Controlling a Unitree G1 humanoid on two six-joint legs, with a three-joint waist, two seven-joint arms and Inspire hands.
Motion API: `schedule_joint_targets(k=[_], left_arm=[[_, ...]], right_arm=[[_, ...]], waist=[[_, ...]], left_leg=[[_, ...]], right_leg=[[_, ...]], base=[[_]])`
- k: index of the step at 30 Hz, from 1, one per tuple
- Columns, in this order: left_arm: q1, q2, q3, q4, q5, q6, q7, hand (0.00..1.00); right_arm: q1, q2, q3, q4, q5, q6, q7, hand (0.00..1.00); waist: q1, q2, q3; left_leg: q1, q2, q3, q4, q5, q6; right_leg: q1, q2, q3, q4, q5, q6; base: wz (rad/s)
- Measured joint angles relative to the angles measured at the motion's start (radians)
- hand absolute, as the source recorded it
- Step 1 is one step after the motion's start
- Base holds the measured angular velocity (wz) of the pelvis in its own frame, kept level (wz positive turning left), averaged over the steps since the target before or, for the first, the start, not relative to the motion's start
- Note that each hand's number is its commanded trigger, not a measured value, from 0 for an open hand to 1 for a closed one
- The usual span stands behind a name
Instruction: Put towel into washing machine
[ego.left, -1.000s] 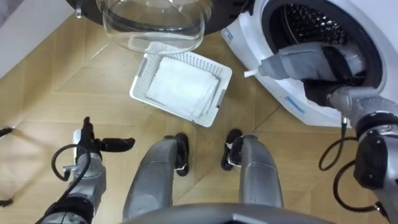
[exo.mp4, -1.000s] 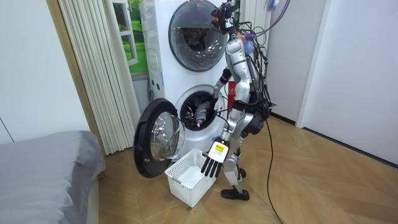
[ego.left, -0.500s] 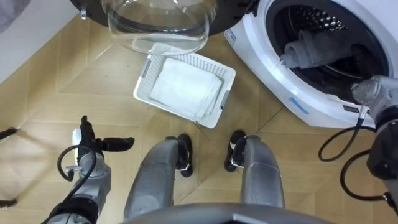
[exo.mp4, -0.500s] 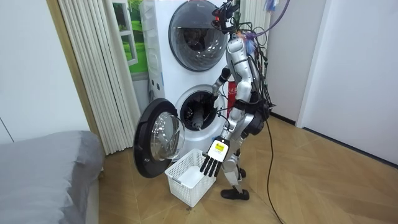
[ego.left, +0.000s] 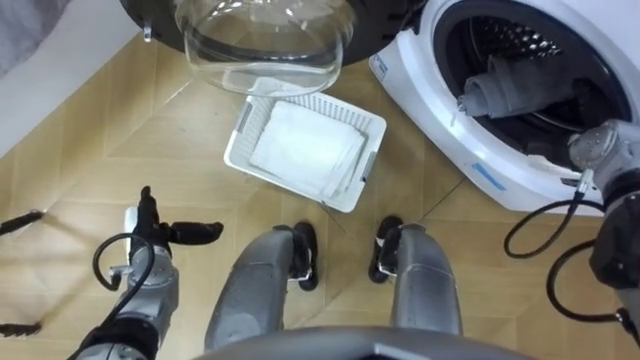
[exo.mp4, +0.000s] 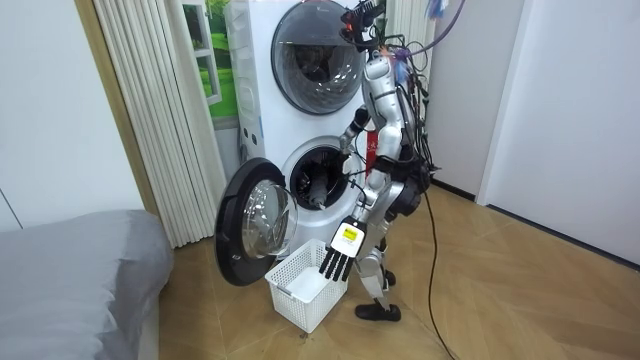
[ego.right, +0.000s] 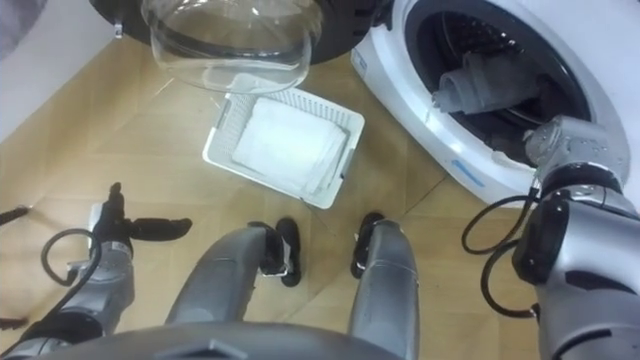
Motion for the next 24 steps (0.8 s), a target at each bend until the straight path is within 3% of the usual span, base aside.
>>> schedule_joint_targets(k=[4,7,9,11,12,15,17,20,24], left_arm=[[-0.007,0.002,0.003,0.052,0.024,0.000,-0.034,0.00],[-0.011,0.002,0.002,0.066,0.037,-0.001,-0.062,0.00],[-0.017,0.003,0.003,0.095,0.043,-0.001,-0.078,0.00],[-0.020,0.003,-0.001,0.132,0.042,-0.001,-0.092,0.00],[-0.020,0.005,-0.001,0.137,0.042,-0.003,-0.095,0.00],[0.013,0.013,0.001,0.135,0.044,-0.010,-0.107,0.00],[0.034,0.021,-0.001,0.144,0.042,-0.008,-0.114,0.00],[0.052,0.031,-0.004,0.167,0.043,-0.004,-0.127,0.00],[0.058,0.032,-0.008,0.198,0.043,-0.007,-0.128,0.00]], right_arm=[[0.033,0.007,0.000,-0.001,-0.009,-0.024,0.016,0.00],[0.087,0.036,0.000,-0.003,-0.083,-0.058,0.079,0.00],[0.131,0.050,0.001,0.002,-0.114,-0.061,0.121,0.00],[0.186,0.070,0.048,0.033,-0.205,-0.059,0.189,0.00],[0.201,0.072,0.071,0.047,-0.235,-0.058,0.208,0.00],[0.301,0.082,0.170,0.093,-0.496,-0.063,0.293,0.00],[0.409,0.078,0.262,0.093,-0.692,-0.086,0.343,0.00],[0.497,0.089,0.372,0.099,-0.900,-0.086,0.393,0.00],[0.525,0.136,0.440,0.113,-1.081,-0.086,0.446,0.00]], waist=[[0.005,0.003,0.0003],[0.005,0.006,-0.0011],[0.004,0.007,-0.0019],[-0.001,0.024,-0.0121],[-0.001,0.025,-0.0129],[0.000,0.025,-0.0149],[-0.002,0.023,-0.0194],[-0.008,0.015,-0.0252],[-0.025,0.009,-0.0302]], left_leg=[[0.047,-0.011,-0.003,-0.048,0.010,0.000],[0.083,-0.011,-0.020,-0.085,0.019,-0.006],[0.126,-0.010,-0.027,-0.114,0.022,-0.010],[0.174,-0.001,-0.041,-0.156,0.025,-0.016],[0.190,-0.001,-0.042,-0.173,0.029,-0.018],[0.264,0.000,-0.048,-0.234,0.038,-0.024],[0.304,0.005,-0.054,-0.258,0.041,-0.030],[0.383,0.016,-0.055,-0.307,0.046,-0.039],[0.470,0.029,-0.054,-0.375,0.057,-0.057]], right_leg=[[0.041,-0.004,-0.002,-0.027,-0.001,0.006],[0.093,0.001,-0.029,-0.074,0.004,0.007],[0.141,0.008,-0.038,-0.109,0.005,0.009],[0.209,0.027,-0.060,-0.176,0.022,0.012],[0.226,0.029,-0.066,-0.193,0.026,0.012],[0.300,0.043,-0.074,-0.259,0.033,0.015],[0.350,0.059,-0.075,-0.307,0.039,0.016],[0.436,0.083,-0.074,-0.378,0.053,0.013],[0.528,0.108,-0.085,-0.463,0.074,0.008]], base=[[0.05],[0.14],[0.05],[0.00],[0.09],[-0.02],[-0.06],[-0.14],[-0.06]])
